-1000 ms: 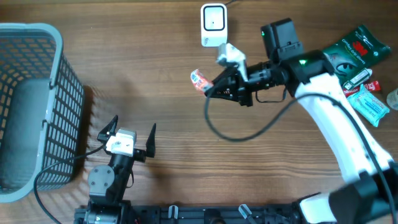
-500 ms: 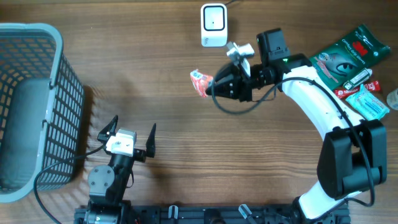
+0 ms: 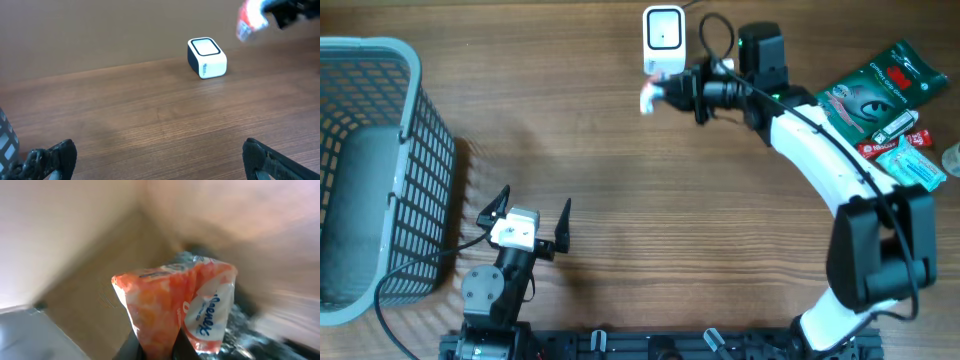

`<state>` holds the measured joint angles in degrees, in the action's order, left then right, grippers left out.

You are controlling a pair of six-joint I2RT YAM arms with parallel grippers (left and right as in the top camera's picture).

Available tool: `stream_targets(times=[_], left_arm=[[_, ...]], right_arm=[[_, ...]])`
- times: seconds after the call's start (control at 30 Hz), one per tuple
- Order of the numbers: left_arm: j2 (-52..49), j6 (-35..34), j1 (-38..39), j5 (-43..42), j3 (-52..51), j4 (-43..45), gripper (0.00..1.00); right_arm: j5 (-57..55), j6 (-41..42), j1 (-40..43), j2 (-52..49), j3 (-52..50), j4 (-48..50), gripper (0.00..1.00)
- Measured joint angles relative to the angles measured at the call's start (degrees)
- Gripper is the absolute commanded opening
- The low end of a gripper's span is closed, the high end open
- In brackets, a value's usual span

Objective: Scan the item barcode
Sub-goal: 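Hold the tissue pack up against the scanner face, then carry the tissue pack right and drop it at the right edge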

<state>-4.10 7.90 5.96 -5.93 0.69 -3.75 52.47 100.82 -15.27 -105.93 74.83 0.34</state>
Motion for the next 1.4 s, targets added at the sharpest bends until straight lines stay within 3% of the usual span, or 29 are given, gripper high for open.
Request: stream_targets(times=[0.13,0.3,0.6,0.77,0.93,1.0,1.07,1.13,1.27,1.4], left_arm=[[0.0,0.0,0.0,0.0,0.0,0.0,1.00],[0.0,0.0,0.0,0.0,0.0,0.0,1.00],[0.0,0.0,0.0,0.0,0.0,0.0,1.00],[0.0,0.0,0.0,0.0,0.0,0.0,1.00],[0.0,0.0,0.0,0.0,0.0,0.0,1.00],[0.0,0.0,0.0,0.0,0.0,0.0,1.00],[0.0,0.0,0.0,0.0,0.0,0.0,1.00],[0.0,0.0,0.0,0.0,0.0,0.0,1.00],[0.0,0.0,0.0,0.0,0.0,0.0,1.00],[-0.1,0.0,0.0,0.0,0.0,0.0,1.00]], right_arm=[[-0.8,11.4,0.4,-6.6,1.2,16.2,0.04],[-5.3,16.0,2.8,-16.4,7.8,16.1,0.05],[-9.5,17.3,4.3,-29.6,30.4,14.0,0.05],[-8.5,17.4,3.8,-33.9,30.9,12.4,0.05],[-6.2,11.9,2.7,-34.0,32.2,19.1,0.04],[-5.9,8.6,2.8,-32.3,32.6,12.0,0.05],[-7.1,2.3,3.6,-28.3,33.0,-2.8,0.04],[-14.2,-5.8,4.8,-21.9,33.2,-23.8,0.04],[-39.1,-14.6,8.0,-6.9,33.4,-58.1,0.04],[-69.5,-17.6,11.7,3.0,34.5,-81.7,0.04]])
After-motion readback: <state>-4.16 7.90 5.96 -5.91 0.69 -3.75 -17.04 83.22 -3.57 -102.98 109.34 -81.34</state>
